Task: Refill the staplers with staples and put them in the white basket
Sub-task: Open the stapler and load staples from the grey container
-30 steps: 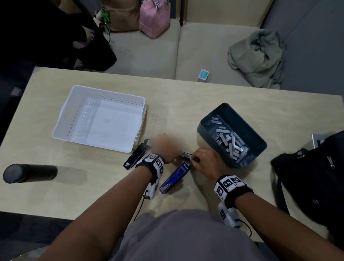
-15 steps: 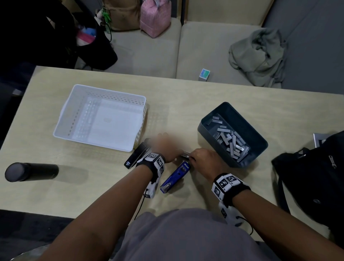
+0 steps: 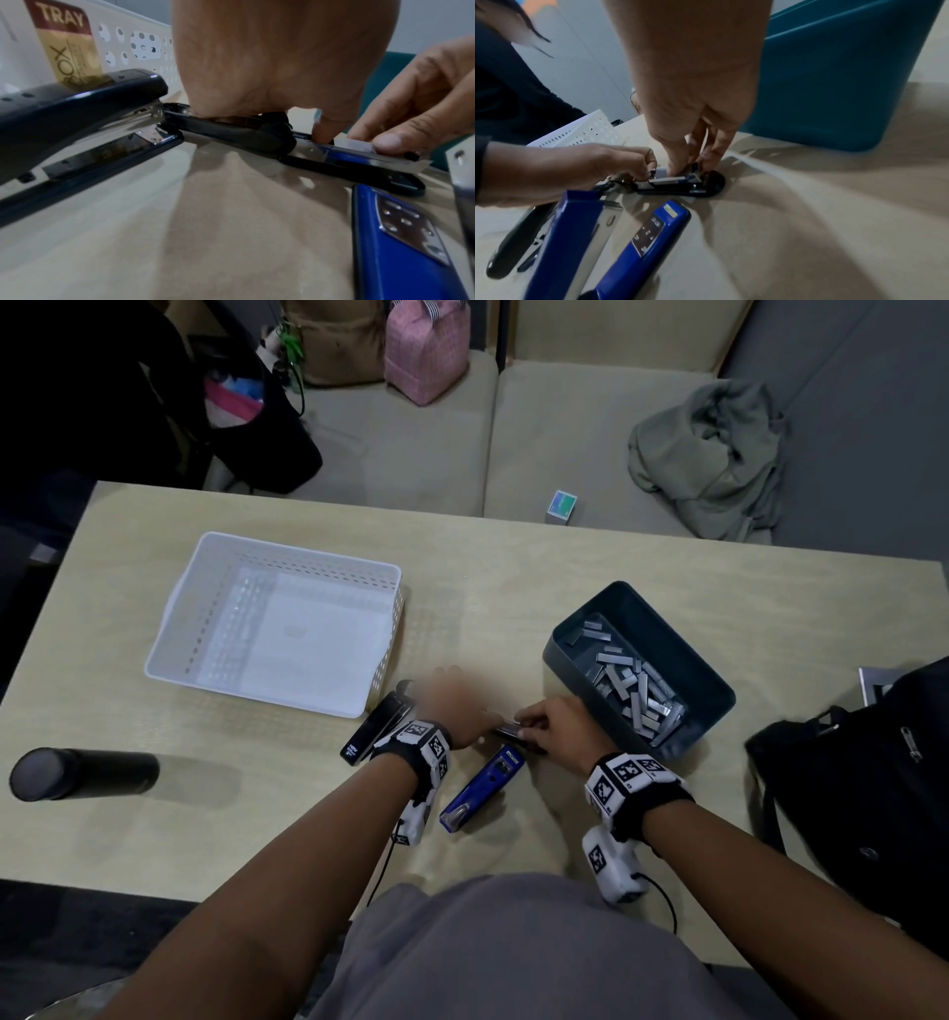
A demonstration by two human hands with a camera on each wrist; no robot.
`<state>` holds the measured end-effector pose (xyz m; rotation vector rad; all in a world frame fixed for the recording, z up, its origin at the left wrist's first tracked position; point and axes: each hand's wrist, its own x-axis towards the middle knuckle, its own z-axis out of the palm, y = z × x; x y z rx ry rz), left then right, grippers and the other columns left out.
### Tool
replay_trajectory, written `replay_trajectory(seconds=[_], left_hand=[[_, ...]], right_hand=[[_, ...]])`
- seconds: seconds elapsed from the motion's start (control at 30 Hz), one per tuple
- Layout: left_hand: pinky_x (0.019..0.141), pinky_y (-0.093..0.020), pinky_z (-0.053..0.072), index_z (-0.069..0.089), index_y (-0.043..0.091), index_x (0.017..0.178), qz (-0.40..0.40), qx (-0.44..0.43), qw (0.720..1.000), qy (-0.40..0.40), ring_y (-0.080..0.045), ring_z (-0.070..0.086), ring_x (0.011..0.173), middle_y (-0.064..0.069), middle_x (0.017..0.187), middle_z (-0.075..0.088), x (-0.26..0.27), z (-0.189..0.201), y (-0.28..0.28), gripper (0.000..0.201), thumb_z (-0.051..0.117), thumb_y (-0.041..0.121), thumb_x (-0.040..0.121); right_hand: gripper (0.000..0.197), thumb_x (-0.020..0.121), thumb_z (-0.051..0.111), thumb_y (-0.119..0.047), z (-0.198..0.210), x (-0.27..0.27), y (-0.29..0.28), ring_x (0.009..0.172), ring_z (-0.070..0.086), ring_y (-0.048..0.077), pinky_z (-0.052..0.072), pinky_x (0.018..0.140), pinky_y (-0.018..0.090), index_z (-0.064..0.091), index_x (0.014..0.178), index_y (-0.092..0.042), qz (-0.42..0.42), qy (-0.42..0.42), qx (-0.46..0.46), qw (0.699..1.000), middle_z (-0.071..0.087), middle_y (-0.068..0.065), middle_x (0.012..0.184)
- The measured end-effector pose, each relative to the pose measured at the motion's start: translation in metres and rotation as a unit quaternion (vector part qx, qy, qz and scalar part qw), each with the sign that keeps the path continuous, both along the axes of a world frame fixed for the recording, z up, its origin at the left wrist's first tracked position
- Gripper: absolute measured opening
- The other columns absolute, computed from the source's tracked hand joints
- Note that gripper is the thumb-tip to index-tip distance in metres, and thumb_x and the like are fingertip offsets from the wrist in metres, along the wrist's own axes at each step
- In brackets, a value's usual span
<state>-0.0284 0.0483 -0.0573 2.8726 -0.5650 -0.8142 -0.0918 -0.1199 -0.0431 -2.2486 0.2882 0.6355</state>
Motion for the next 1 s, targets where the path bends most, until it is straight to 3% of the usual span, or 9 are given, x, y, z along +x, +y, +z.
replay_trajectory(seconds=[0.17,0.4,0.63,0.73,0.8,0.93,1.0], left_hand=[[0.089,-0.046,0.031,0.055,0.025,0.098,0.002,-0.003,1.000,0.001,-0.029,0.040,0.106,-0.007,0.110,0.047,0.000,-0.001,0.000,0.040,0.051,0.060,0.078],[0.090,-0.046,0.030,0.055,0.025,0.096,0.001,-0.007,1.000,-0.005,-0.028,0.041,0.105,-0.007,0.109,0.048,0.000,-0.003,0.001,0.038,0.051,0.059,0.079],[0.089,-0.046,0.031,0.054,0.024,0.096,-0.001,-0.006,1.000,-0.004,-0.028,0.041,0.103,-0.007,0.108,0.047,0.000,-0.002,0.001,0.037,0.051,0.057,0.079],[0.089,-0.046,0.030,0.055,0.024,0.096,0.001,-0.007,1.000,-0.003,-0.029,0.041,0.104,-0.007,0.108,0.047,0.000,-0.002,0.000,0.037,0.052,0.057,0.079],[0.089,-0.046,0.030,0.055,0.024,0.097,0.002,-0.007,1.000,-0.004,-0.029,0.041,0.104,-0.007,0.108,0.047,0.000,-0.002,0.001,0.037,0.052,0.057,0.079],[0.091,-0.048,0.030,0.054,0.024,0.097,0.001,-0.007,1.000,-0.002,-0.029,0.040,0.105,-0.007,0.108,0.047,0.000,-0.001,0.000,0.038,0.052,0.056,0.080],[0.091,-0.048,0.030,0.054,0.024,0.098,0.000,-0.008,1.000,-0.004,-0.029,0.040,0.105,-0.008,0.108,0.047,-0.001,-0.001,0.001,0.037,0.052,0.056,0.080]], right_hand=[[0.012,0.081,0.075,-0.016,-0.003,0.005,-0.001,0.080,0.070,0.014,0.059,0.084,0.037,0.078,0.093,-0.015,-0.015,0.014,-0.007,1.000,0.076,0.003,0.087],[0.005,0.077,0.077,-0.021,-0.010,0.004,-0.002,0.077,0.069,0.011,0.060,0.080,0.039,0.076,0.081,-0.023,-0.023,0.012,-0.020,0.999,0.074,-0.006,0.079],[0.007,0.089,0.065,-0.011,0.000,0.007,-0.010,0.086,0.066,0.019,0.050,0.075,0.025,0.070,0.094,-0.010,-0.113,-0.011,0.049,0.992,0.072,0.008,0.091],[0.023,0.096,0.052,-0.005,0.004,0.006,-0.011,0.073,0.065,0.015,0.048,0.057,0.018,0.060,0.116,-0.012,-0.148,-0.002,0.120,0.982,0.068,0.012,0.091],[0.029,0.097,0.047,-0.002,0.008,0.007,-0.009,0.064,0.061,0.010,0.045,0.048,0.014,0.059,0.122,-0.012,-0.163,-0.007,0.144,0.976,0.064,0.014,0.088],[0.022,0.095,0.055,-0.004,0.012,0.007,-0.007,0.053,0.058,0.002,0.048,0.052,0.013,0.064,0.115,-0.001,-0.202,0.004,0.203,0.958,0.063,0.009,0.077],[0.022,0.091,0.062,-0.003,0.012,0.004,-0.008,0.057,0.060,0.005,0.051,0.057,0.013,0.066,0.113,0.001,-0.184,0.005,0.210,0.960,0.065,0.006,0.076]])
